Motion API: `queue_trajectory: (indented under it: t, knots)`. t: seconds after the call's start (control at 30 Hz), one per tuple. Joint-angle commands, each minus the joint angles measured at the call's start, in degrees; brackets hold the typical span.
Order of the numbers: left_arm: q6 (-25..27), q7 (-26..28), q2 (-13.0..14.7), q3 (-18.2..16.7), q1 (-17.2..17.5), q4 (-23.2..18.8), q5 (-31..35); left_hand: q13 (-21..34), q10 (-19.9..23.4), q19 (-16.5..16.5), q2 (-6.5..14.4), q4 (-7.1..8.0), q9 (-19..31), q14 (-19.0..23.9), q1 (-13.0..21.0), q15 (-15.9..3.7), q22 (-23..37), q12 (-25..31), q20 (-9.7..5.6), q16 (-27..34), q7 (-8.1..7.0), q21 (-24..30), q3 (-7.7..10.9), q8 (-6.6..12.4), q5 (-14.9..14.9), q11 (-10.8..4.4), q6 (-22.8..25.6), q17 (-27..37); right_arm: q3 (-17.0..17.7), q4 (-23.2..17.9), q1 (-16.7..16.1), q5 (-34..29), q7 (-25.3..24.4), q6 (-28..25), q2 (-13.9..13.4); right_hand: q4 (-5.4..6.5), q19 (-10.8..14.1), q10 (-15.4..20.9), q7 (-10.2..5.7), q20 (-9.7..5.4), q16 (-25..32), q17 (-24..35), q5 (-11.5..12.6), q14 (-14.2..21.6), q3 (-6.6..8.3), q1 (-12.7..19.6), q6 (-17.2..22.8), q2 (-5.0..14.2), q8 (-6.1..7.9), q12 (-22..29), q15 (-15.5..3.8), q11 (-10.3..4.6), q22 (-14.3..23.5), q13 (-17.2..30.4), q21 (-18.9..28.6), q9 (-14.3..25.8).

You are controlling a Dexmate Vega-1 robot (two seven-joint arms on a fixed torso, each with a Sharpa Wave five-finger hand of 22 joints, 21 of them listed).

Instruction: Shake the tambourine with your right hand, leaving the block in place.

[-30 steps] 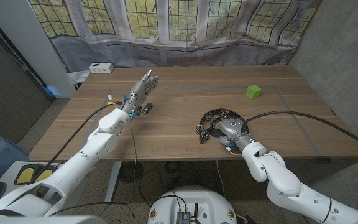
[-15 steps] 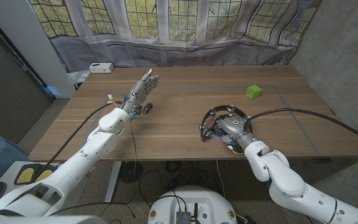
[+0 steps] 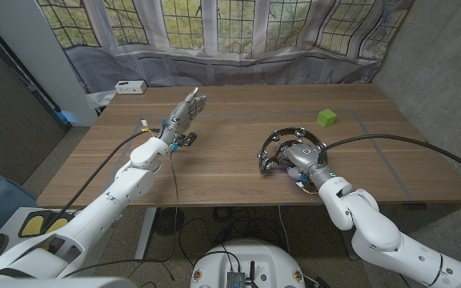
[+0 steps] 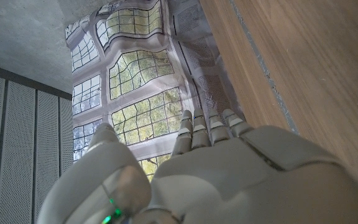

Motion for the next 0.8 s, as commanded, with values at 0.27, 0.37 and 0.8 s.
queue_trajectory:
  t: [0.27, 0.37, 0.8]
  knots:
    - [0.5, 5.9, -0.6, -0.2, 2.0, -4.2, 2.2, 0.3, 1.3, 0.7, 0.6, -0.42, 0.2, 1.0, 0.1, -0.23, 0.3, 0.0, 0.2, 0.1, -0.16, 0.3, 0.03, 0.21, -0.1, -0.05, 1.2, 0.1, 6.2, -2.1, -2.9, 6.2, -8.6, 5.5, -3.3, -0.16, 3.2, 0.1, -6.59, -4.22, 0.0, 0.4, 0.4, 2.0, -0.18, 2.6, 8.1, 1.96, -0.41, -0.5, -6.46, 0.24, 0.2, 0.3, 0.5, 0.1]
    - [0.9, 7.0, -0.6, -0.1, 1.9, -4.9, 2.9, 0.3, 1.4, 1.0, 0.6, -0.44, 0.2, 1.3, 0.1, -0.24, 0.3, 0.0, 0.28, 0.2, -0.1, 0.4, 0.05, 0.25, -0.1, -0.04, 1.4, 0.1, 7.0, -2.0, -3.2, 7.1, -9.5, 6.5, -4.0, -0.16, 3.2, 0.1, -6.59, -4.18, -0.1, 0.4, 0.4, 2.0, -0.27, 2.6, 8.1, 1.93, -0.49, -0.5, -6.44, 0.25, 0.2, 0.3, 0.6, 0.1]
    - [0.6, 6.9, -1.3, 0.5, 1.8, -5.2, 3.2, 0.3, 2.6, 3.2, 0.6, -0.6, 0.2, 3.2, 0.1, -0.19, 0.3, 0.3, 0.44, 0.6, 0.02, 1.1, 0.1, 0.26, -0.1, -0.01, 2.0, 0.1, 9.2, -3.0, -3.5, 10.3, -12.0, 8.0, -3.4, -0.06, 2.4, -0.1, -6.49, -4.05, -0.4, 0.7, 0.4, 1.7, -0.6, 2.8, 8.1, 2.05, -0.9, -1.1, -6.26, 0.02, 0.2, 0.4, 0.9, 0.2]
